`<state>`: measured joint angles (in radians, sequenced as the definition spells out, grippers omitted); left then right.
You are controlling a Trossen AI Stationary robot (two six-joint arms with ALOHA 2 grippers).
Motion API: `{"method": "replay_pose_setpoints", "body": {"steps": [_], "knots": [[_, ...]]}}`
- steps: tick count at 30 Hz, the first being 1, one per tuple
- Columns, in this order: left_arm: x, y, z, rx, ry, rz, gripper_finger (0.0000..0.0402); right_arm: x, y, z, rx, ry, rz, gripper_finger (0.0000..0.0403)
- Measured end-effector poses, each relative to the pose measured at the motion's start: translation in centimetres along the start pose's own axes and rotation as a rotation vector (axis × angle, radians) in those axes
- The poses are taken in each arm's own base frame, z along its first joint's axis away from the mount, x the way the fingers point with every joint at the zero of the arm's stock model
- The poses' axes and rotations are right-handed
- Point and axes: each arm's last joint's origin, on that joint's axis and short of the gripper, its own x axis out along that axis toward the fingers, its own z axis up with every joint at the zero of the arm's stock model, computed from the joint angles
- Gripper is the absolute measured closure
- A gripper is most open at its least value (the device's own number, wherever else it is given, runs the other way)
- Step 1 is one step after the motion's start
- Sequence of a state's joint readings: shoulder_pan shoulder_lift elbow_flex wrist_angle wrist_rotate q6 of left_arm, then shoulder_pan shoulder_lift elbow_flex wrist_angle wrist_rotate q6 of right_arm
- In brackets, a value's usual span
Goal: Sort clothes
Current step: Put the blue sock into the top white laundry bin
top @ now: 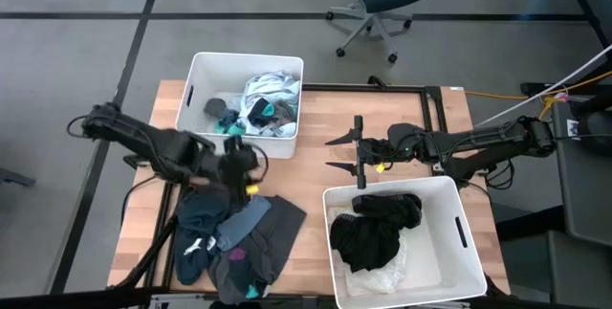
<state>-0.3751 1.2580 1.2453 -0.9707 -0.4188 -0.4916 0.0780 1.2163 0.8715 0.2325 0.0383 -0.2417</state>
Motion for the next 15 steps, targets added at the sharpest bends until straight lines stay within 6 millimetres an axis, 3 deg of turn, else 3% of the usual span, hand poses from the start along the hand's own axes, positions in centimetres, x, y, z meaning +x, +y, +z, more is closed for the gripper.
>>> {"method": "replay_pose_setpoints", "body": {"steps": [8,15], "knots": [[2.7,-4.9,-2.5,0.072,0.168,-0.001,0.0218,0.0,0.0,0.0,0.000,0.000,0.000,0.0170],[4.5,-7.4,-4.1,0.131,0.289,-0.031,0.0218,0.0,0.0,0.0,0.000,0.000,0.000,0.0170]]}}
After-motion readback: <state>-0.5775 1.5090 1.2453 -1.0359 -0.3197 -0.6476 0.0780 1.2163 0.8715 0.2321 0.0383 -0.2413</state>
